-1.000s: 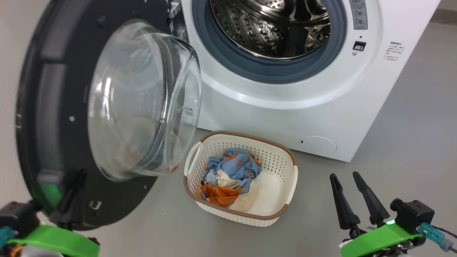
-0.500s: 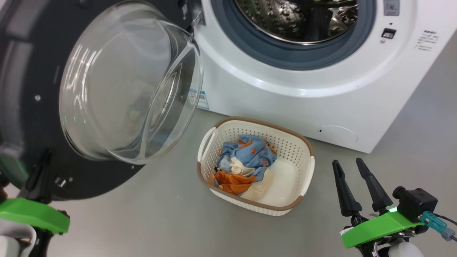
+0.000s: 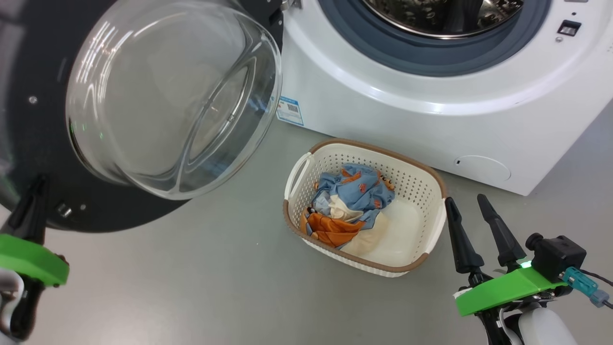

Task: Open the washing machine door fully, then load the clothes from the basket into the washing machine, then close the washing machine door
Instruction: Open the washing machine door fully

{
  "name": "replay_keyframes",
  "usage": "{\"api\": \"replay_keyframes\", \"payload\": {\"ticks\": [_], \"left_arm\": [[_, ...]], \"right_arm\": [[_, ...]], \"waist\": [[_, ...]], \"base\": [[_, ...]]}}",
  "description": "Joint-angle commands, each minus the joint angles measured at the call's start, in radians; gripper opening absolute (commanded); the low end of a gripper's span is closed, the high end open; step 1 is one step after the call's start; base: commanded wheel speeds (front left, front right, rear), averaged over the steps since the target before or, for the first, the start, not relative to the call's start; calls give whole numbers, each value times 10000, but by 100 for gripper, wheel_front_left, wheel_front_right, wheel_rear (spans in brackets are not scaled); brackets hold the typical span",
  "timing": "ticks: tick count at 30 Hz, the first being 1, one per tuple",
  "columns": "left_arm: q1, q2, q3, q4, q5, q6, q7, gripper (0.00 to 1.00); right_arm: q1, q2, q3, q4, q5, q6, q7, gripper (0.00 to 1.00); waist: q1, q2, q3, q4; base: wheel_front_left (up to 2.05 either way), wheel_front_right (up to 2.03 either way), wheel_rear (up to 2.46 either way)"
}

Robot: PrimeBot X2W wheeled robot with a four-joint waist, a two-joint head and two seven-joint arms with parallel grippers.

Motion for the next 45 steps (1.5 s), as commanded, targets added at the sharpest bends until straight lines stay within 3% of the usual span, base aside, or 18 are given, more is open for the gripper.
{"api": "replay_keyframes", "payload": {"ticks": [1,15,33,44,45], "left_arm": [[-739,885,222,74,-213,50,-140,0],[-2678,2184,-1969,1747,-1579,47,-459,0],[-3238,2544,-3575,2525,-2711,47,-807,0],[-2332,2461,-2769,1468,-2649,46,-825,0],[-2193,2438,-2600,1370,-2600,46,-826,13]], "right_arm": [[-368,113,233,-192,-119,27,-120,100],[-813,229,421,-78,-253,27,-120,100],[-732,285,452,-38,-180,27,-120,100],[-467,292,492,28,-31,27,-120,100],[-443,290,501,29,-9,27,-120,100]], "waist": [[0,0,143,97],[0,0,576,-119],[0,0,429,-346],[0,0,-30,-419],[0,0,-73,-439]], "base": [[0,0,0],[0,0,0],[0,0,0],[0,0,0],[0,0,0]]}}
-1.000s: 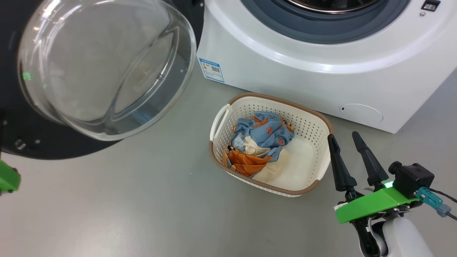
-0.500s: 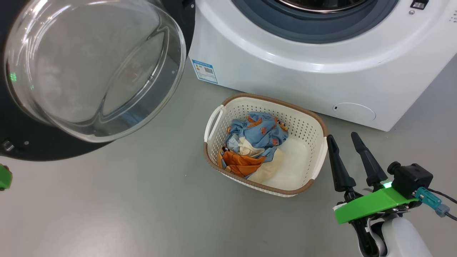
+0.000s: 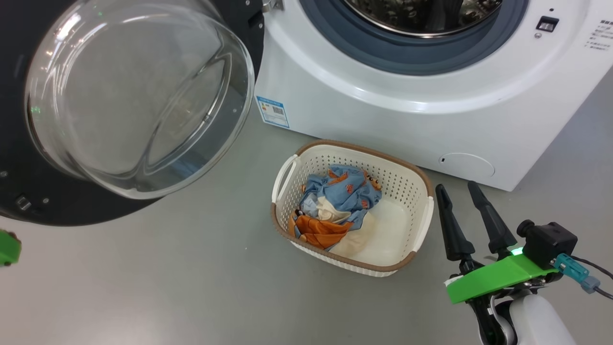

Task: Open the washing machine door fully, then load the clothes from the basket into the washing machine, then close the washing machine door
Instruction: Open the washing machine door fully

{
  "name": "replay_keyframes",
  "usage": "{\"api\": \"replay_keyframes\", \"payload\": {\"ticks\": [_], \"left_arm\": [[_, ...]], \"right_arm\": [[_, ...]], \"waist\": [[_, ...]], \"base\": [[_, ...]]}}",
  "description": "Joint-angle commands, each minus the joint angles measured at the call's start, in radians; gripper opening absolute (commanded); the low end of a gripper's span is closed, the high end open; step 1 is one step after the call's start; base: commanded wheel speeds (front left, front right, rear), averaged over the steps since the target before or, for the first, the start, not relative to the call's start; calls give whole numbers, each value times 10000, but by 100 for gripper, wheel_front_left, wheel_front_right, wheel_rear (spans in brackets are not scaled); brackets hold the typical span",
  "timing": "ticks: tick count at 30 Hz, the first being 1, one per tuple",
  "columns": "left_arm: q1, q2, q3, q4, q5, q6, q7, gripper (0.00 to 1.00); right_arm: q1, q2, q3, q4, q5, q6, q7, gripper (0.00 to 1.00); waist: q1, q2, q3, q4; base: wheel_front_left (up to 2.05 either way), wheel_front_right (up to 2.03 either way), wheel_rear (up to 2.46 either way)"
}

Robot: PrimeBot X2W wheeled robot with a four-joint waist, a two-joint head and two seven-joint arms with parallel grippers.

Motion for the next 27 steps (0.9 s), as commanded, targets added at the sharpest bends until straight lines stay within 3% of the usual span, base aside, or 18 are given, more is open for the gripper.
{"api": "replay_keyframes", "payload": {"ticks": [1,2,3,15,27], "left_arm": [[12,607,625,-229,115,54,-120,39],[159,575,826,-369,189,54,-120,75],[326,528,1042,-537,254,54,-120,100],[2498,-225,2997,-2720,1120,290,-121,100],[4581,-1187,4314,-5312,1847,904,-122,100]], "right_arm": [[125,111,344,-210,79,27,-118,100],[147,98,362,-205,106,27,-118,100],[173,79,385,-200,139,27,-118,100],[476,-120,651,-235,300,27,-118,100],[722,-504,808,-588,150,27,-118,100]], "waist": [[0,0,-117,-71],[0,0,-167,-106],[0,0,-219,-144],[0,0,-733,-910],[0,0,-1158,-2414]], "base": [[0,0,0],[0,0,0],[0,0,0],[0,0,0],[0,0,0]]}}
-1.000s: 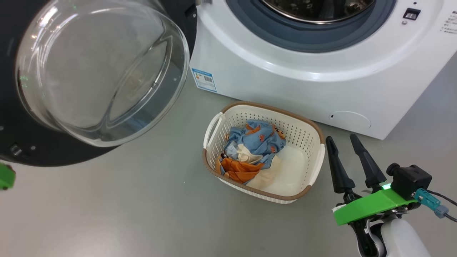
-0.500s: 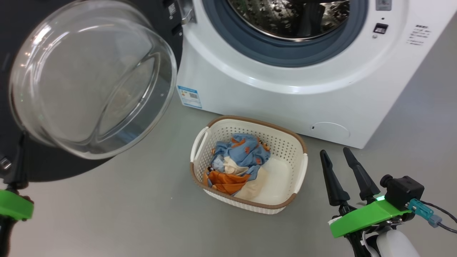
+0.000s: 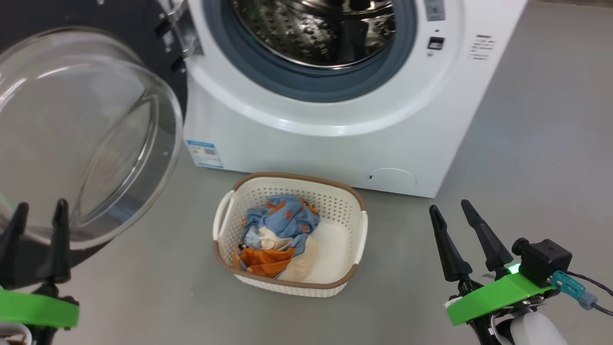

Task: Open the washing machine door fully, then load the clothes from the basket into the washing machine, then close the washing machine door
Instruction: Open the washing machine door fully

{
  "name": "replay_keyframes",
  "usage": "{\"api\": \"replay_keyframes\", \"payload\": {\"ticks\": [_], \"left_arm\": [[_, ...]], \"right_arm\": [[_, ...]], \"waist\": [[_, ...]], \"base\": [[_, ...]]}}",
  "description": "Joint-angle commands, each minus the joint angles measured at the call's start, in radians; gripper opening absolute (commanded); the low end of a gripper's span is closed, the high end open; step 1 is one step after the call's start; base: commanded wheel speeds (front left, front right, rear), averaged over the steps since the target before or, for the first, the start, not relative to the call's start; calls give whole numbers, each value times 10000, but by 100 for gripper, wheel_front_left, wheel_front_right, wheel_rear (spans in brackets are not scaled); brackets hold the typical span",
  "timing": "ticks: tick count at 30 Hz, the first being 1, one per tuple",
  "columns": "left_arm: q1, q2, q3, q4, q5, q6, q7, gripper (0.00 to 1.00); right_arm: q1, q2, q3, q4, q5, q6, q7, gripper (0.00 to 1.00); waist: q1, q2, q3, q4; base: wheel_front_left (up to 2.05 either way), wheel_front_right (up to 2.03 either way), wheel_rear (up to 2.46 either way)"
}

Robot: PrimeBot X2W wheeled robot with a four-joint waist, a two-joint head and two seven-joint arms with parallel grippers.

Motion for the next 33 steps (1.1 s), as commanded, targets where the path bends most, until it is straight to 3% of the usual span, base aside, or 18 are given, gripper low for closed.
{"api": "replay_keyframes", "payload": {"ticks": [1,17,26,33], "left_arm": [[-68,309,556,-390,199,91,-93,100],[1203,-1044,1025,-1048,882,113,-93,100],[1717,-1738,1486,-1070,1195,-32,-93,100],[1964,-1956,1664,-987,1308,-241,-93,100]], "right_arm": [[93,-125,293,-291,-116,27,-118,100],[370,-261,13,-344,-647,27,-118,100],[502,-367,-239,-335,-877,27,-118,100],[603,-406,-438,-419,-940,27,-118,100]], "waist": [[0,0,-205,-572],[0,0,-541,-2072],[0,0,-680,-2491],[0,0,-752,-2605]], "base": [[0,0,0],[0,0,0],[0,0,0],[0,0,0]]}}
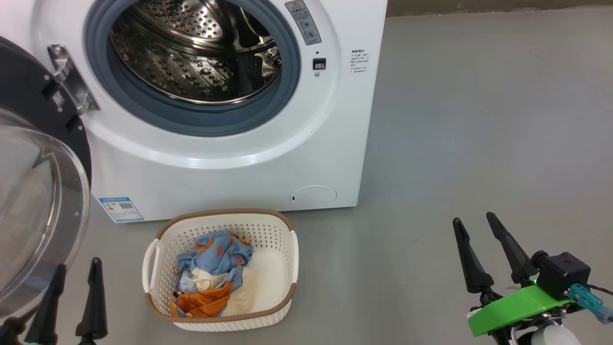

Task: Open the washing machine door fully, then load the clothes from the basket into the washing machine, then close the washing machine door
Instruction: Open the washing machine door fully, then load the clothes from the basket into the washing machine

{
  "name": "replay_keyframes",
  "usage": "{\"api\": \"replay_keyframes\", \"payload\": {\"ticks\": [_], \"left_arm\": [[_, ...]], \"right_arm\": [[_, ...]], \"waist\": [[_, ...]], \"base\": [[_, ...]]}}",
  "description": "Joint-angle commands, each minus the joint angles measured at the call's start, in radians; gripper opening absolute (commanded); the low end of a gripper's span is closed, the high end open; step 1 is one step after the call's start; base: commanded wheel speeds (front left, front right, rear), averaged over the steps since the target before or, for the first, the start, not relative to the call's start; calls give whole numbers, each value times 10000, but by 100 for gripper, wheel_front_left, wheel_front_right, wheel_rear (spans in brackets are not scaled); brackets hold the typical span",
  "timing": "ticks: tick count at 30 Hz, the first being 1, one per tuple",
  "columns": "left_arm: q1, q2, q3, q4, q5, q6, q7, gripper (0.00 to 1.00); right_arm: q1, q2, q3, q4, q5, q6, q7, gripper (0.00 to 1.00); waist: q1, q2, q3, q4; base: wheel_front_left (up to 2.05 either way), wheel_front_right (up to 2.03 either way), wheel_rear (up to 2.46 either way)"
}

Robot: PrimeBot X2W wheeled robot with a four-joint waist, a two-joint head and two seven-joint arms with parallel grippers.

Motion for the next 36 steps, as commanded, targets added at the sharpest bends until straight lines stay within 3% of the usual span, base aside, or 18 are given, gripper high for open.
{"api": "replay_keyframes", "payload": {"ticks": [1,36], "left_arm": [[-251,179,463,-185,160,-122,-93,100],[-335,-17,711,116,863,-506,-93,100]], "right_arm": [[38,-121,206,-289,-46,27,-118,100],[76,-144,277,-265,142,27,-118,100]], "waist": [[0,0,-15,-7],[0,0,-33,169]], "base": [[0,0,0],[0,0,0]]}}
